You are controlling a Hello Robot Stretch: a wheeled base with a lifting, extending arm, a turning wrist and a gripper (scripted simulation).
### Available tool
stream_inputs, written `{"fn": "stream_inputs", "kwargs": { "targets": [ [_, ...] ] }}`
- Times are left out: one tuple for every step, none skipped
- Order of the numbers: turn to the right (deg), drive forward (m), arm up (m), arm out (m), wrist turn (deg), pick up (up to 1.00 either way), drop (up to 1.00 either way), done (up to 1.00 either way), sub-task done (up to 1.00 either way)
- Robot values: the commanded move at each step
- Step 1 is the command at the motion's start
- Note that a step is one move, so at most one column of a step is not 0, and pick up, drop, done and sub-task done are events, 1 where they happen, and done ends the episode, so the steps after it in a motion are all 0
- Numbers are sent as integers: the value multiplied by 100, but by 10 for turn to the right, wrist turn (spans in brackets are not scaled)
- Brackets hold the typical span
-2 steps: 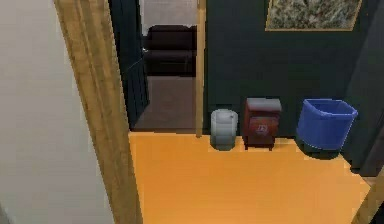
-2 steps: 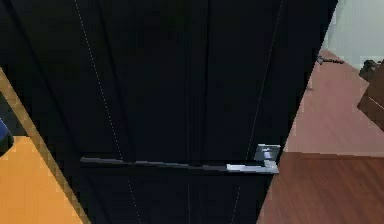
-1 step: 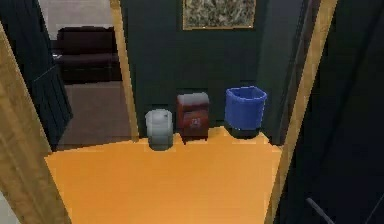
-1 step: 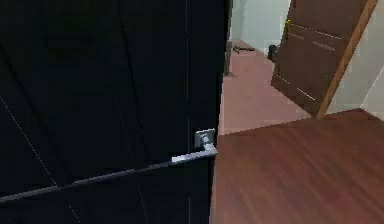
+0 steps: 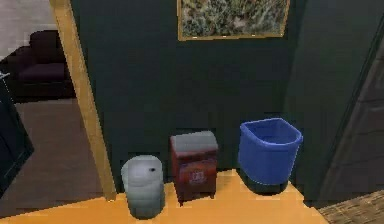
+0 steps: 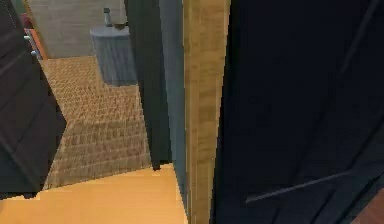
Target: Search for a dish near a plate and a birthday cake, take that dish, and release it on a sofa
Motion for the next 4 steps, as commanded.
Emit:
{"fn": "stream_inputs", "kwargs": {
  "targets": [
    [300,0,0,0,0,0,0,0,0],
    [0,30,0,0,0,0,0,0,0],
    [300,0,0,0,0,0,0,0,0],
    [0,100,0,0,0,0,0,0,0]
  ]
}}
